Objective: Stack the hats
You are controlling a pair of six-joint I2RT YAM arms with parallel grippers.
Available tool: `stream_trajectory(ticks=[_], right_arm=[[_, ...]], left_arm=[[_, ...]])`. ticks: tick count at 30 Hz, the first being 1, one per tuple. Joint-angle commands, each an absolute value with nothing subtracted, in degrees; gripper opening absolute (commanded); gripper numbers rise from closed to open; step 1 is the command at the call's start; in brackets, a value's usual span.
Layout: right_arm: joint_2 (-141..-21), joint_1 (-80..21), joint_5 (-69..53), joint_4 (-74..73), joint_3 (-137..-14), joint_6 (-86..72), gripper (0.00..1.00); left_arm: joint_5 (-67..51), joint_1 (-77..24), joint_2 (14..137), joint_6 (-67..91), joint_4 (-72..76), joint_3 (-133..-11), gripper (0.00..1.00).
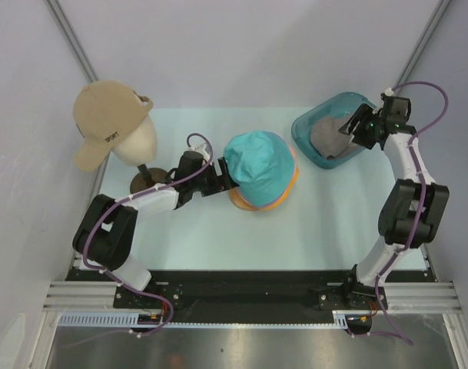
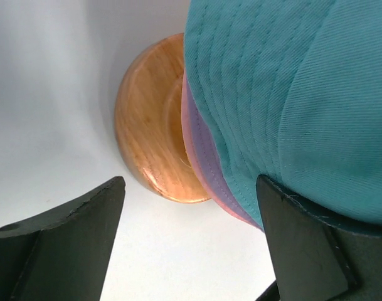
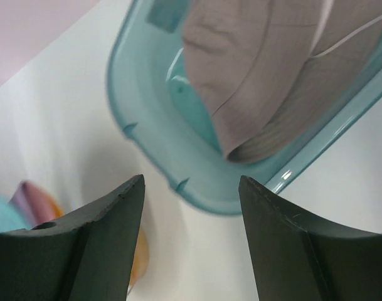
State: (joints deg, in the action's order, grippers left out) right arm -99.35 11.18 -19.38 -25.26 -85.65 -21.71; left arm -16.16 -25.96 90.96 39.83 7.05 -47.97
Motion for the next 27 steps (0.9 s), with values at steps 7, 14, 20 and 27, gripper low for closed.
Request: stream_trajectory(ticks=[7, 14, 20, 27], right_arm=[[-117.32, 11.51, -7.05, -24.79, -102.73, -20.13, 0.66], [-126.03, 11.51, -2.03, -21.19, -110.30, -18.72, 0.65], [-132.18, 10.90, -2.64, -17.67, -115.75, -17.84, 0.65], [-138.07, 10.63, -0.88, -17.93, -121.28, -18.11, 0.65]], left_arm=[[-11.35, -27.16, 86.15, 37.01, 3.09, -49.83, 1.00], [-0.36, -27.07, 77.35, 35.86, -2.10, -46.06, 1.00], [4.48, -27.16, 74.10, 33.93, -3.25, -45.00, 1.00], [15.11, -27.16, 68.22, 33.57, -6.94, -43.16, 1.00]])
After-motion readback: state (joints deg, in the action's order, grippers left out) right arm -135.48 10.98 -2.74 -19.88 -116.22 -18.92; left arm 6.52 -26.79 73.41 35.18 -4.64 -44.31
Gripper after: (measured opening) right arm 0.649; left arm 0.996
